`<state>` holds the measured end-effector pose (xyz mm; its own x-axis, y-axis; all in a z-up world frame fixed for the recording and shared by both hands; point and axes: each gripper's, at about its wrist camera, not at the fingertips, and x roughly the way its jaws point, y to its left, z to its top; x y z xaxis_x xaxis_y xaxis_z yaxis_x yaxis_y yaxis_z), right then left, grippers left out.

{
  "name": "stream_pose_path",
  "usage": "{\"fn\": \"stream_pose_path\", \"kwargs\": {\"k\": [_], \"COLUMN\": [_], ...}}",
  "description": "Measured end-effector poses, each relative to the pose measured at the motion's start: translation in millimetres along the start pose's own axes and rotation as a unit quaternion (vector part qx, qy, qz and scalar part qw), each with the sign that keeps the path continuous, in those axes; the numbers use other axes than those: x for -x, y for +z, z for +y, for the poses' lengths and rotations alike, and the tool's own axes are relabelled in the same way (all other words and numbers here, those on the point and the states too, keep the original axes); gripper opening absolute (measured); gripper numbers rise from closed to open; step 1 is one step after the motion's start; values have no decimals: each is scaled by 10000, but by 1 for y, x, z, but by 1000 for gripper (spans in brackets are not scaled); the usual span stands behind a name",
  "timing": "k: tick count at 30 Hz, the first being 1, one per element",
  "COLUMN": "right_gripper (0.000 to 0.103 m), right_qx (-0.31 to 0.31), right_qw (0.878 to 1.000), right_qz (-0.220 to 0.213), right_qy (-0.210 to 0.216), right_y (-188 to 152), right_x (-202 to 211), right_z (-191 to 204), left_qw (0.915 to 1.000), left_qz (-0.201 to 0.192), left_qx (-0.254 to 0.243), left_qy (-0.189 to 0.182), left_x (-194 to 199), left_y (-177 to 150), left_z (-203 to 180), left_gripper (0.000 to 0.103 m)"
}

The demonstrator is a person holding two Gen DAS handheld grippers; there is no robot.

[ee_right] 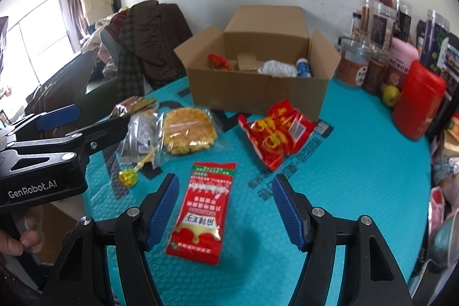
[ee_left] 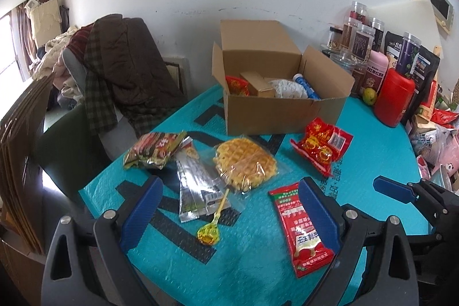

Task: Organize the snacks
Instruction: 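Grasp the lollipop with the left tool while the right tool grasps the red spicy strip pack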

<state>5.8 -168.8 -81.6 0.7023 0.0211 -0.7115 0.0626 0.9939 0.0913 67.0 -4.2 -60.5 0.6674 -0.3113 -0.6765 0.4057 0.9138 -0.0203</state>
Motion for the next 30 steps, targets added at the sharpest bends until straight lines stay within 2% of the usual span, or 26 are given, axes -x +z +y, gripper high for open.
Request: {"fn": "stream_pose_path", "kwargs": {"k": [9, 20, 24, 26, 27, 28, 30], "right_gripper": [68, 73, 73, 73, 70, 56, 50], "right_qx": [80, 107, 219, 321, 367, 386, 441], "right_qw": [9990, 9958, 9940, 9945, 9943, 9946, 9946], "right_qz": [427, 909, 1069, 980, 983, 941, 923], "right_qy": [37, 54, -79, -171, -210, -229, -167], "right_y": [-15, -27, -34, -35, -36, -35, -34], "right_x": [-34, -67, -79, -79, -80, -79, -77], "right_z": [14, 26, 32, 35, 36, 36, 34], "left_qw": [9996, 9982, 9977, 9975, 9974, 9973, 9971], "left_qz": [259, 531, 607, 636, 646, 659, 683], "left_qx": [139, 265, 302, 299, 299, 305, 341], "left_qy": [-7, 17, 61, 74, 79, 75, 52], "left_x": [-21, -42, -46, -48, -48, -49, -50], "left_y": [-16, -30, -34, -35, -36, -36, -37], "left_z": [13, 26, 28, 29, 29, 29, 30], "left_gripper": [97, 97, 97, 97, 97, 97, 97]}}
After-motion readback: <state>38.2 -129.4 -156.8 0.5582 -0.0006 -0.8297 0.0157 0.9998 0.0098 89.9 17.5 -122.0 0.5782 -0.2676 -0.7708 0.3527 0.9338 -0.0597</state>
